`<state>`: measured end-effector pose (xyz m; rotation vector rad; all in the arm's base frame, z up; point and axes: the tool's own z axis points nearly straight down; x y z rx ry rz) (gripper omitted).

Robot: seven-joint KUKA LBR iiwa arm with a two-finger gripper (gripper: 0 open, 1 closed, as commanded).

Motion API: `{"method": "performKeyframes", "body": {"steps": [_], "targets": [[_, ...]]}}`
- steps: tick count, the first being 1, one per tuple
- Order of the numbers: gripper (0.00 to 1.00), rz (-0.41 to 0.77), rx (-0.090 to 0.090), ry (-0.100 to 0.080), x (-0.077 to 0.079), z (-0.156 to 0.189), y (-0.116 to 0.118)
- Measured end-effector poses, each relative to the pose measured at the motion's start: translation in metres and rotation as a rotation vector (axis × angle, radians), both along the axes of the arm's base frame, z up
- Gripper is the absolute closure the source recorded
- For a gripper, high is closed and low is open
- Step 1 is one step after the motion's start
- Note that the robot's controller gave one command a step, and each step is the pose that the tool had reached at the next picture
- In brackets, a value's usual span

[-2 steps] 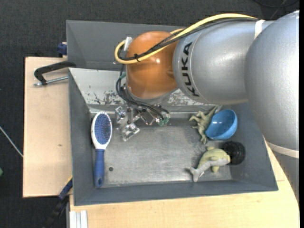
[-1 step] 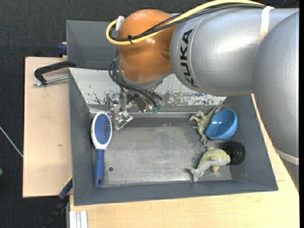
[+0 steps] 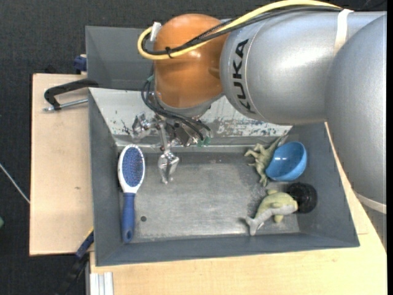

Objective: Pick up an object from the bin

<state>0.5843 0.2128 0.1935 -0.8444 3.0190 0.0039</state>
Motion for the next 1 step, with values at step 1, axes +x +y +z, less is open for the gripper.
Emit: {"method": "performKeyframes", "body": {"steps": [1], "targets": [[0.0, 0.151, 0.008, -0.021, -0.0278, -0.0939, 0.0081]]}}
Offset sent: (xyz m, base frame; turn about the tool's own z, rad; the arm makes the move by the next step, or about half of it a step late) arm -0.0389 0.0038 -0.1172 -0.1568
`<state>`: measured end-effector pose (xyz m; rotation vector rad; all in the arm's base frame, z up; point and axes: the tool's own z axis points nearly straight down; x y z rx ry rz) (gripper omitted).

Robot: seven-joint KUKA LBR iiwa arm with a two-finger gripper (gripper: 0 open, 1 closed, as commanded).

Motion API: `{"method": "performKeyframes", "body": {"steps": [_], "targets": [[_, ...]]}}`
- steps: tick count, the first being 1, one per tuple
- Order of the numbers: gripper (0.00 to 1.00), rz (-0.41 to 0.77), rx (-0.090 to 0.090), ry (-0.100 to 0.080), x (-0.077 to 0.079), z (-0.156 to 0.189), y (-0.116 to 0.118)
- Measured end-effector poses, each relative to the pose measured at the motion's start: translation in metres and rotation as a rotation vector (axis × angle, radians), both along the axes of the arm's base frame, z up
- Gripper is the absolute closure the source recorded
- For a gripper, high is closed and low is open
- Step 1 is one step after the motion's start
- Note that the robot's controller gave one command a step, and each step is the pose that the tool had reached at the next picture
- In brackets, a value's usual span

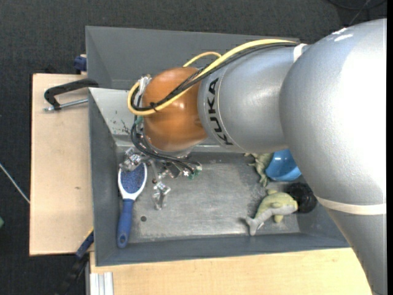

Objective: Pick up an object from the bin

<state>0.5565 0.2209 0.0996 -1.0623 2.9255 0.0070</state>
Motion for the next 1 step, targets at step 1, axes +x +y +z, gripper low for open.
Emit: {"method": "performKeyframes", "body": {"steps": [1], "targets": [[0.0, 0.317, -0.004, -0.008, 0.0447, -0.016, 0.0086]]}}
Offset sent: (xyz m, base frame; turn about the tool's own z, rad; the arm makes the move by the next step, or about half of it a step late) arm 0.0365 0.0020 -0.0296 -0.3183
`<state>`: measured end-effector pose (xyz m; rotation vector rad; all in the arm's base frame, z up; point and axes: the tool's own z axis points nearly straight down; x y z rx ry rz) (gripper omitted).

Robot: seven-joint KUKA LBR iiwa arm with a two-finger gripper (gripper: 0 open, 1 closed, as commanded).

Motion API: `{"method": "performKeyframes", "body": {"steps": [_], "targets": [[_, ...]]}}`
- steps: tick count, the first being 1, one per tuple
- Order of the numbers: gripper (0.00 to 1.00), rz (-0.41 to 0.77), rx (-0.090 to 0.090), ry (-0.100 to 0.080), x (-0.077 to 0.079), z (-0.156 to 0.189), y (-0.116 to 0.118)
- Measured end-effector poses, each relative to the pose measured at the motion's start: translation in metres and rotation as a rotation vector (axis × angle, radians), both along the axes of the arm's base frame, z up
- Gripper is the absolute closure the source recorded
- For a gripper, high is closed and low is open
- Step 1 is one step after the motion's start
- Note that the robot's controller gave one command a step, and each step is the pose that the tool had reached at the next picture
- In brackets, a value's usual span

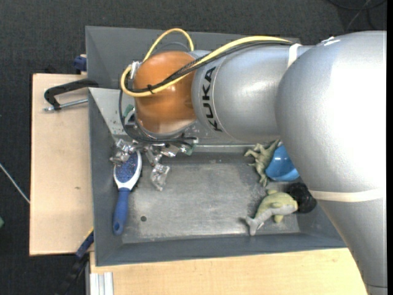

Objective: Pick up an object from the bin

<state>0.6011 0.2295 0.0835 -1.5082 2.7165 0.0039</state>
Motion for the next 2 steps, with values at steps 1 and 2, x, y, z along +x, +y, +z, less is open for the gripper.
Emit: {"method": "performKeyframes", "body": {"steps": [1, 2], "targets": [[1.0, -0.001, 0.012, -0.013, 0.002, 0.004, 0.005], [1.0, 0.001, 0.006, -0.009, -0.008, 0.006, 0.001]]}}
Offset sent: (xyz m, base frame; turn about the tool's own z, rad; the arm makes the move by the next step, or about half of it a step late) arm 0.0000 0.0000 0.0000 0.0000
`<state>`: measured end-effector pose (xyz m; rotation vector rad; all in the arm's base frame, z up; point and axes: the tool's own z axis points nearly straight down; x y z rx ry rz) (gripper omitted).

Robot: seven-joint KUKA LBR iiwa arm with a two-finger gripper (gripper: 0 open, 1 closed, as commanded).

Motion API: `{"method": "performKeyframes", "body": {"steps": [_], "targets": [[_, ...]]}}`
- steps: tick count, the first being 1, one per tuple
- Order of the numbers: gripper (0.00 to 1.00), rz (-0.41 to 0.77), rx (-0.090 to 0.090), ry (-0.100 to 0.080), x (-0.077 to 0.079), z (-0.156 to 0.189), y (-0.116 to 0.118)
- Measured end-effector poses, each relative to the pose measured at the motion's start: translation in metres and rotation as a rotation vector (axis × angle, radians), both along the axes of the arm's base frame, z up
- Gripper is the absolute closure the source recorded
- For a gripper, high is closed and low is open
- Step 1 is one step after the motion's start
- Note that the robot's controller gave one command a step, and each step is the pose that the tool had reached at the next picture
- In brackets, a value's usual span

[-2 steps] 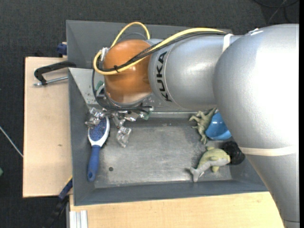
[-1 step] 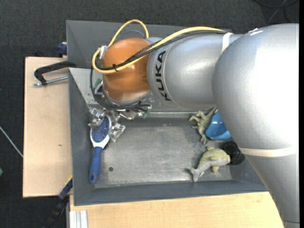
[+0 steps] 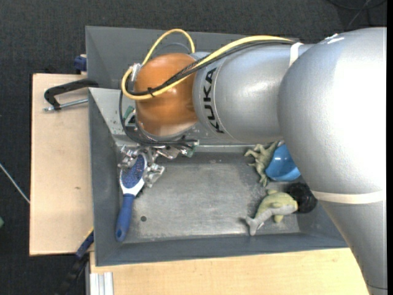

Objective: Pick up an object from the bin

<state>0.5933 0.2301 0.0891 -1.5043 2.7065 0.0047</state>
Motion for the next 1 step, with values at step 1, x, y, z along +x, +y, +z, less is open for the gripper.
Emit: {"method": "performKeyframes", "body": {"steps": [1], "targets": [[1.0, -0.021, -0.018, 0.024, -0.0045, 0.1472, -0.0218]]}}
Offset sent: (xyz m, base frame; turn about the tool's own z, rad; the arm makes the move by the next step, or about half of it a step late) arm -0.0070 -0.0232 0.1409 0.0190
